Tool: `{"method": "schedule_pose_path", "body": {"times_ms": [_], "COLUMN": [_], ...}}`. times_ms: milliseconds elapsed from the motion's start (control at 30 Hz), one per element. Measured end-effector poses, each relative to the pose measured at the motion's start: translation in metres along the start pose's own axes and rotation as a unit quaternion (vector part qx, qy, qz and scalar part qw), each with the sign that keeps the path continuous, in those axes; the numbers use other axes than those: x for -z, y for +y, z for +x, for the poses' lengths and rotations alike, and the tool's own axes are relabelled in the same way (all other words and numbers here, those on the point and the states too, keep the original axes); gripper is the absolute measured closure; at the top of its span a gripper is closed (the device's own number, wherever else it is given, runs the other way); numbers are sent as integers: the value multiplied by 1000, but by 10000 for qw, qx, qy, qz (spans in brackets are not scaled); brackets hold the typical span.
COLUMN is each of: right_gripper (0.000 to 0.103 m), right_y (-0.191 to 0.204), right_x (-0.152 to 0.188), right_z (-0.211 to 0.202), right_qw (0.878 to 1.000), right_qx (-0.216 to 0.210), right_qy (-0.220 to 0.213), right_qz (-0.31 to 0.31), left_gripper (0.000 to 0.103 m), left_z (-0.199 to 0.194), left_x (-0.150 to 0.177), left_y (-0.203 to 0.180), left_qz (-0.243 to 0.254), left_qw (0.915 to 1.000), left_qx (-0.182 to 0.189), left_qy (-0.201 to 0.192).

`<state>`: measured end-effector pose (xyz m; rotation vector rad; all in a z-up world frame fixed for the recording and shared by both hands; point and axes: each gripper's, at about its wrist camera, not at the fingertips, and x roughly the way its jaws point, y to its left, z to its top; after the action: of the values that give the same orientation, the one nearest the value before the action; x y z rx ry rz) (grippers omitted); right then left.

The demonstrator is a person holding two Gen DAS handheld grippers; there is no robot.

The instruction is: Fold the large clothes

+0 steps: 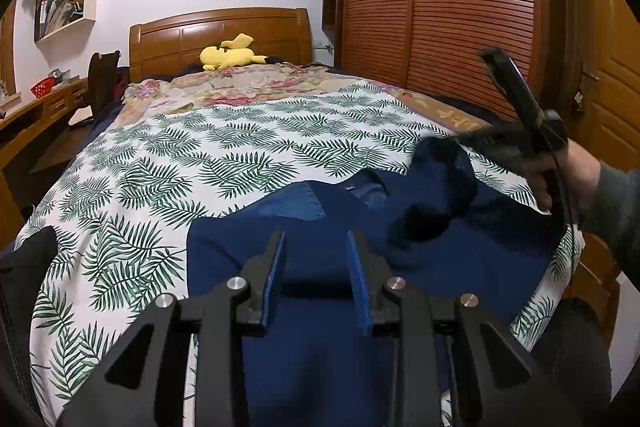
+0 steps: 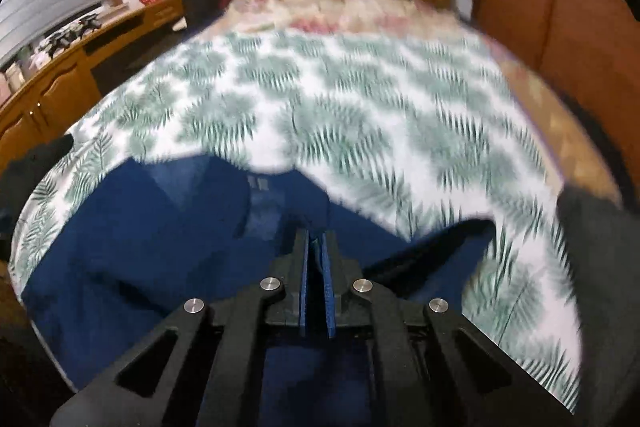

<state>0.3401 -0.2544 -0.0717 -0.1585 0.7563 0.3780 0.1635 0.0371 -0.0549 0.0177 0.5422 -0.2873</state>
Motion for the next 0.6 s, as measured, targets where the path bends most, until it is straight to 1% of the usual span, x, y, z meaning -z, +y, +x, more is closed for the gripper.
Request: {"method": "schedule_pose_path", "body": {"times_ms": [67,200,333,400,433,500,533,567,600], "right_gripper": [99,99,99,97,94,74,55,49,49], "right_y": [11,43,64,68,65,60,58,56,55], "right_x": [-20,-58,-76,-79,-80,-80,-79,-77,-75], "right_z": [3,22,48,65,71,79,78,75,72], "right_qw": [9997,9974,9948,9934,9938,9949,9952,9954,9960], "right_qx": [50,203,354,659,730,773,781,758,676], "right_qy": [-170,-332,-381,-252,-157,-8,-67,-145,-198], "right_qz": [-155,-601,-872,-903,-824,-644,-591,-564,-553], "left_gripper": [74,74,74,74,74,74,74,74,74], "left_z": [1,2,4,6,6,6,5,4,4], "left_x": [0,1,2,3,3,4,4,4,4], "left_y": [1,1,3,3,4,5,6,8,10], "left_qz": [-14,-2,-5,16,35,71,75,63,27], "left_qw": [10000,10000,9999,9999,9998,9997,9997,9997,9997], "left_qx": [-21,-73,-104,-135,-154,-197,-210,-211,-215], "left_qy": [11,38,64,94,114,131,126,122,130]}}
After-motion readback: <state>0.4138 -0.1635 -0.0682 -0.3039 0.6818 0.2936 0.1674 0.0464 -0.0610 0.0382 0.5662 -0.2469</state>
